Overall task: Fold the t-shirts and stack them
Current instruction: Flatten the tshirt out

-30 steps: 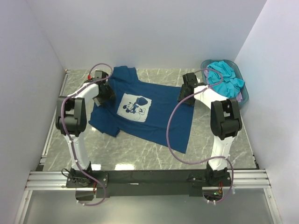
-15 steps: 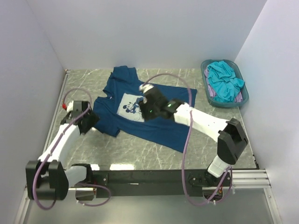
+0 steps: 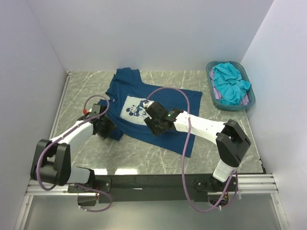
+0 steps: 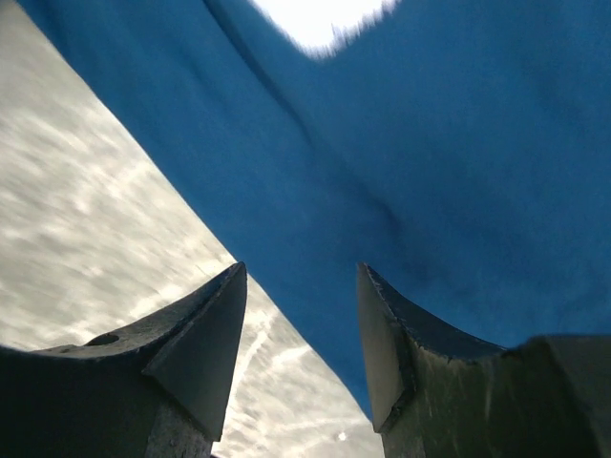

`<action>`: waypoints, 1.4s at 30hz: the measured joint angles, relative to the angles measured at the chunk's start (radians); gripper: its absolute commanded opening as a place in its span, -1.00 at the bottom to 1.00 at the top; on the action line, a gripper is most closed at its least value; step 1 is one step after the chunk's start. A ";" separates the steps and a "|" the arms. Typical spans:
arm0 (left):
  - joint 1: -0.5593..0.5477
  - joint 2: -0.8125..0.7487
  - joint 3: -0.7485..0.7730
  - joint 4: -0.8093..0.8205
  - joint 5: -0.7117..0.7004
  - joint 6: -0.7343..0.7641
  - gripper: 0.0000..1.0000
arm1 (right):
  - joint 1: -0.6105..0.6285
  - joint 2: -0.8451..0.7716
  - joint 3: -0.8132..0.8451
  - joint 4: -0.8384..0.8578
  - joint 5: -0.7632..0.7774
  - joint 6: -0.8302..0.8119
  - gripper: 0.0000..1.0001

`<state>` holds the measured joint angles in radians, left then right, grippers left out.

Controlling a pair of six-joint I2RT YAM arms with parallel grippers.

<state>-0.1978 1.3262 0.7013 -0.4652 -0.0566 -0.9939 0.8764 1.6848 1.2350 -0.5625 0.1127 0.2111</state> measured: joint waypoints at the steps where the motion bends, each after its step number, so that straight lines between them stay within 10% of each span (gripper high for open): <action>1: -0.003 0.019 0.006 0.006 0.000 -0.002 0.10 | 0.000 -0.004 -0.019 -0.005 0.003 0.000 0.14; 6: -0.012 0.074 0.032 0.012 -0.008 -0.024 -0.10 | 0.000 -0.026 -0.071 -0.010 0.023 0.001 0.15; 12: -0.036 0.103 0.058 0.012 -0.022 -0.037 -0.99 | -0.005 -0.042 -0.079 -0.006 0.042 0.004 0.14; 18: -0.059 0.150 0.156 -0.055 -0.076 -0.008 -0.99 | -0.011 -0.048 -0.082 -0.006 0.060 0.007 0.14; 36: -0.145 0.767 1.002 -0.265 -0.229 0.301 -0.23 | -0.049 -0.108 -0.133 0.006 0.073 0.031 0.14; 42: -0.141 0.669 0.886 -0.239 -0.232 0.302 0.62 | -0.050 -0.140 -0.138 0.008 0.074 0.034 0.14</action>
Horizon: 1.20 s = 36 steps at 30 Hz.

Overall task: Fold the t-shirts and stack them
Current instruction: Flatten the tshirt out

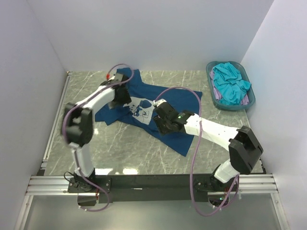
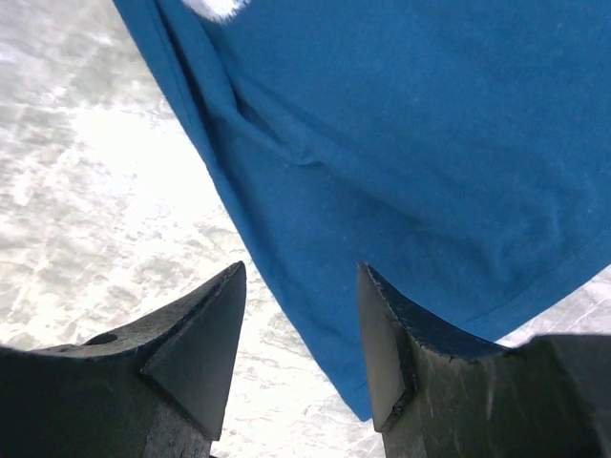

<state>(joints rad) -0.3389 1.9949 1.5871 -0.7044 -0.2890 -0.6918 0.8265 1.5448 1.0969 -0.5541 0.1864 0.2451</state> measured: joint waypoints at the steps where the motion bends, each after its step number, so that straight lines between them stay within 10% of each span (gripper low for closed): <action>1: 0.004 -0.061 -0.066 0.020 0.002 -0.012 0.70 | 0.000 -0.009 0.000 0.000 -0.001 0.000 0.14; 10: 0.181 -0.583 -0.576 0.143 0.039 -0.127 0.22 | -0.001 -0.034 -0.006 0.016 -0.023 0.000 0.14; 28: 0.216 -0.317 -0.605 0.238 0.107 -0.114 -0.18 | -0.001 -0.034 -0.026 0.030 -0.031 0.004 0.14; 36: 0.217 -0.289 -0.583 0.245 0.109 -0.108 -0.99 | -0.003 -0.034 -0.026 0.030 -0.031 0.004 0.14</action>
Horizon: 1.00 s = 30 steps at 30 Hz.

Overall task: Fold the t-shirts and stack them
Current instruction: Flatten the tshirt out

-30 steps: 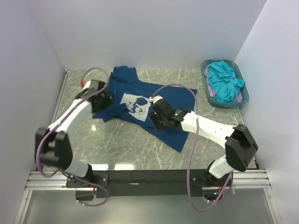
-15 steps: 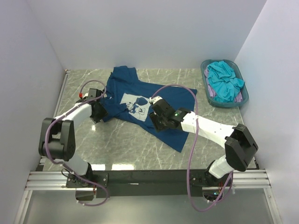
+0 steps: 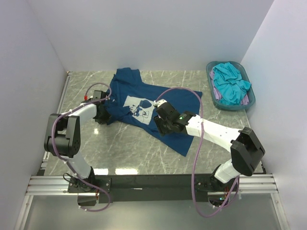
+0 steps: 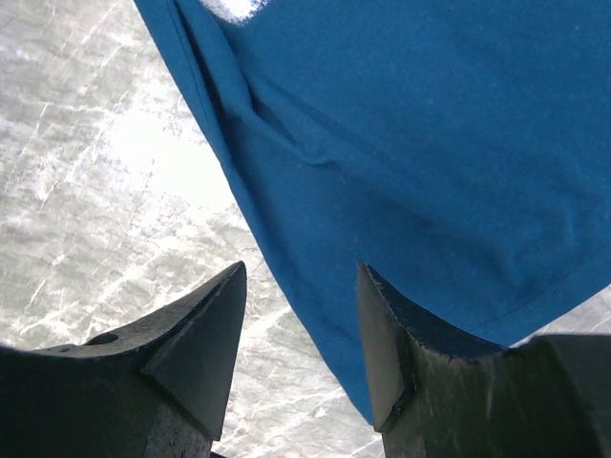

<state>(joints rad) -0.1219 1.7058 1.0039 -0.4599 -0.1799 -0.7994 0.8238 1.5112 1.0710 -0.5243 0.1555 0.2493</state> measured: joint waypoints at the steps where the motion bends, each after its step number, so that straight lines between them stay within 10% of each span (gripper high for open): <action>1: 0.000 0.000 0.000 0.000 0.000 0.000 -0.99 | 0.000 0.000 0.000 0.000 0.000 0.000 0.14; 30: 0.051 -0.885 -0.016 -0.687 -0.225 -0.042 -0.74 | 0.000 -0.039 0.008 -0.104 -0.131 0.015 0.15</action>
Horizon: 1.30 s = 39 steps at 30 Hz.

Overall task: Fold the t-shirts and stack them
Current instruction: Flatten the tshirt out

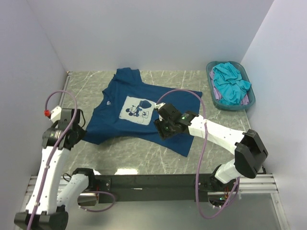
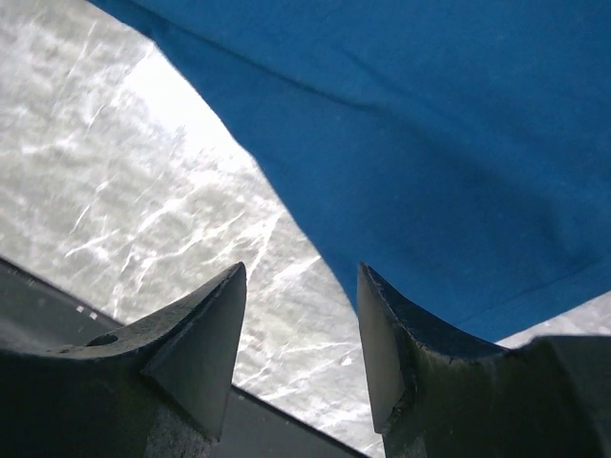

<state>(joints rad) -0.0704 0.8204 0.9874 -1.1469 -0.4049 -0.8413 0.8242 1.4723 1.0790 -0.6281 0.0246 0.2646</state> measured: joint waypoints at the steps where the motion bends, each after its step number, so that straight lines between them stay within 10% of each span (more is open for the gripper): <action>1: 0.000 -0.020 0.000 -0.018 -0.010 -0.003 -0.71 | 0.001 0.000 0.000 -0.003 -0.011 0.000 0.15; 12: 0.002 -0.071 -0.001 -0.089 -0.037 -0.002 0.21 | 0.018 0.061 0.028 -0.019 -0.045 0.011 0.08; 39: 0.002 0.487 -0.068 0.443 0.246 0.155 0.16 | -0.324 0.207 -0.105 -0.027 -0.164 0.166 -0.03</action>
<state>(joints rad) -0.0685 1.3075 0.9195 -0.7040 -0.1589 -0.6865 0.5003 1.6794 0.9737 -0.6552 -0.1398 0.4301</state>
